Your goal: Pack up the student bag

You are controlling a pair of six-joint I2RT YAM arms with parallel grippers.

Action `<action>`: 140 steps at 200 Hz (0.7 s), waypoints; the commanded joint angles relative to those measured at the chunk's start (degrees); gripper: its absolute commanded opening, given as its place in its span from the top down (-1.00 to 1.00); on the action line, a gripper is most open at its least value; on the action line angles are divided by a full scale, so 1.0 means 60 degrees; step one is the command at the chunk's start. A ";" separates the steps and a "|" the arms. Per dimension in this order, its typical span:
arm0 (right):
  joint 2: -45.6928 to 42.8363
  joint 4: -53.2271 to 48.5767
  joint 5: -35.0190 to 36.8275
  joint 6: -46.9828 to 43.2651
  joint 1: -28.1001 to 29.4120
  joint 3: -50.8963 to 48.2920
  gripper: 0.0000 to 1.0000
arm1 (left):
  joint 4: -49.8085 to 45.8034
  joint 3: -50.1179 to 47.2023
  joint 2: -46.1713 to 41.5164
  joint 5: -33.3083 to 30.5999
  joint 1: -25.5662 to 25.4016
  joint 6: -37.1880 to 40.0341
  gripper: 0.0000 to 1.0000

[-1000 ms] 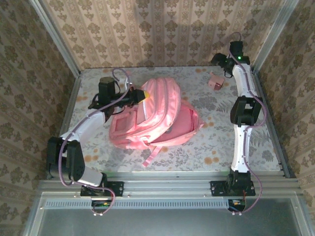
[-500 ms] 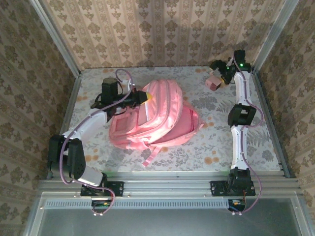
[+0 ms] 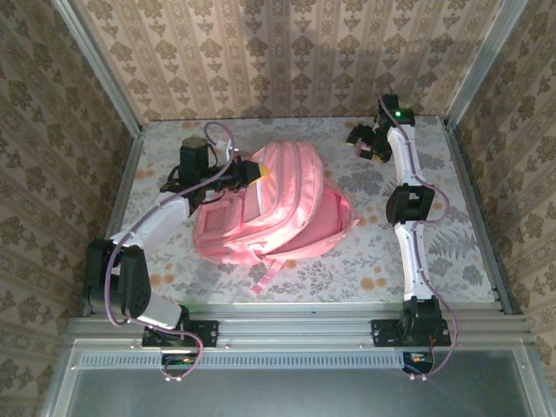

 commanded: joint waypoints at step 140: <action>-0.0075 0.0751 0.2750 0.1279 0.0547 0.0704 -1.00 | 0.0122 0.0031 -0.0283 -0.0097 0.0092 -0.0020 1.00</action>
